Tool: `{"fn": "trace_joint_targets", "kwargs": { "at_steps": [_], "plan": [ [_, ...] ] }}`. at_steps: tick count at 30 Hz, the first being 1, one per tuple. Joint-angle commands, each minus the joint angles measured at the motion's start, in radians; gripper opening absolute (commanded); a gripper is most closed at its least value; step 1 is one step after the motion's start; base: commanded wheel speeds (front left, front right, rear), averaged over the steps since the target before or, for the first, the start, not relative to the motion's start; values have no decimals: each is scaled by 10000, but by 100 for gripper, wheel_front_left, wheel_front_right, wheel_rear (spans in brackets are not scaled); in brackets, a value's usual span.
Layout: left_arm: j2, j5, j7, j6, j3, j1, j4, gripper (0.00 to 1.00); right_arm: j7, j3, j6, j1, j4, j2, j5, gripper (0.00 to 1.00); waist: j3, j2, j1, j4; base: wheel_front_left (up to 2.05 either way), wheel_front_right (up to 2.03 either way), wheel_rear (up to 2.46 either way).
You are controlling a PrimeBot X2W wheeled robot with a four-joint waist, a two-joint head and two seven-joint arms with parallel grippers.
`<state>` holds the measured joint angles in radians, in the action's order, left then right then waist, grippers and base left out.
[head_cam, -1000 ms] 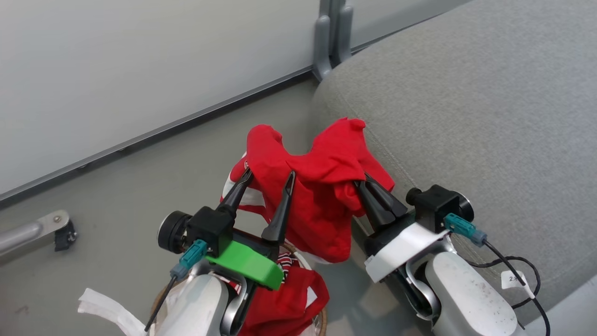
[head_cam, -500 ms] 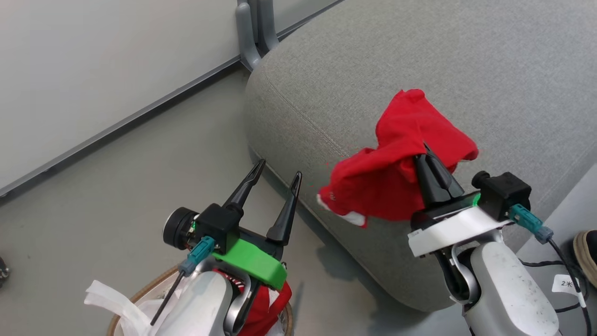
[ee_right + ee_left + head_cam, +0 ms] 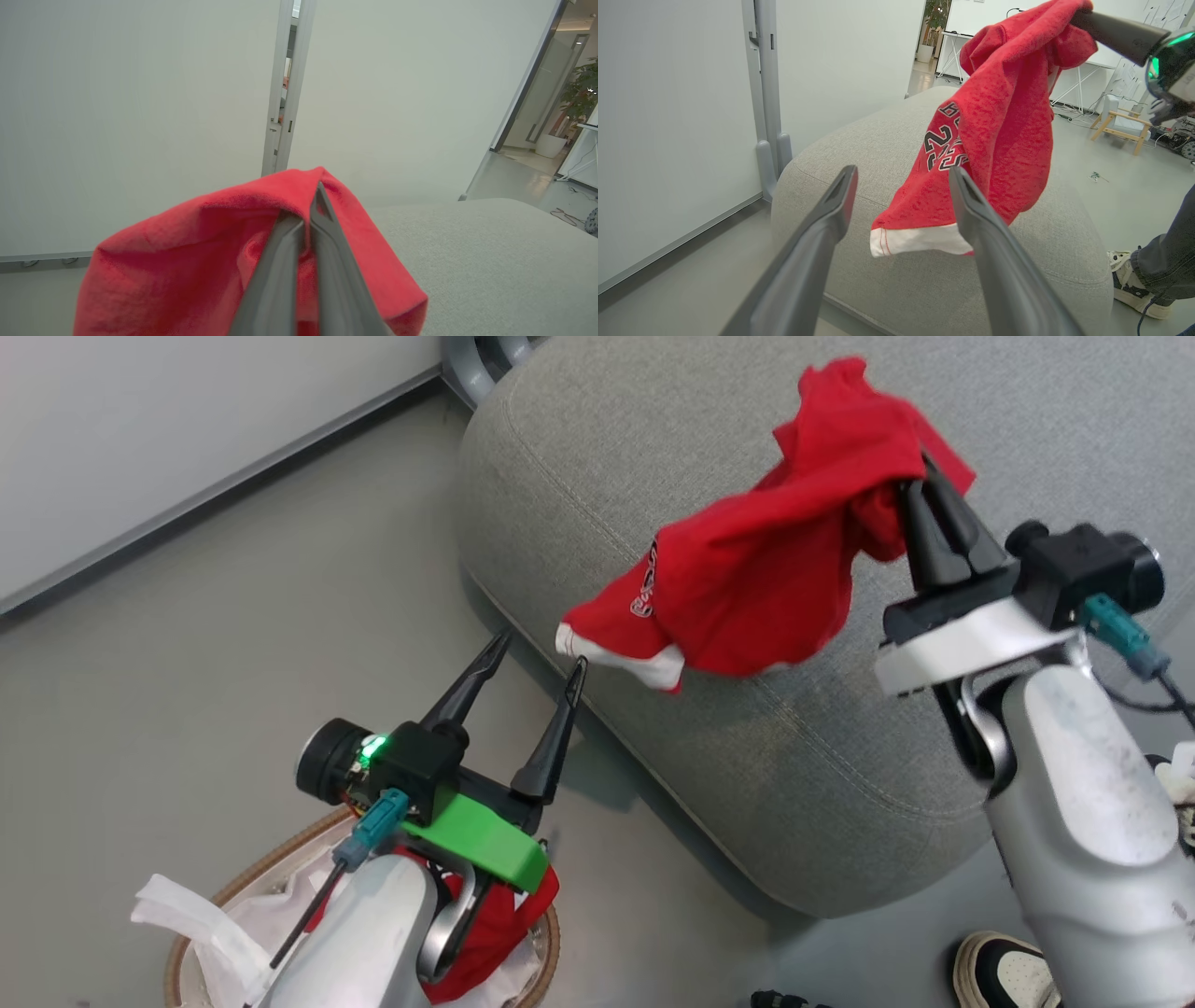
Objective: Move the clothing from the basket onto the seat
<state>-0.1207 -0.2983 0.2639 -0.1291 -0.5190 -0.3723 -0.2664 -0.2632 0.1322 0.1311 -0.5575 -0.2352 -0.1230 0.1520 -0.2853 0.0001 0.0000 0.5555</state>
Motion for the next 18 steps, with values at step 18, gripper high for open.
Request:
{"fn": "trace_joint_targets", "kwargs": {
  "at_steps": [18],
  "plan": [
    [-750,288,8,-30,-216,-1266,473,100,-21,-2294,-10,-4652,-3322,-2328,-1729,0,-3356,-1,0,-2323,0,0,0]
  ]
}}
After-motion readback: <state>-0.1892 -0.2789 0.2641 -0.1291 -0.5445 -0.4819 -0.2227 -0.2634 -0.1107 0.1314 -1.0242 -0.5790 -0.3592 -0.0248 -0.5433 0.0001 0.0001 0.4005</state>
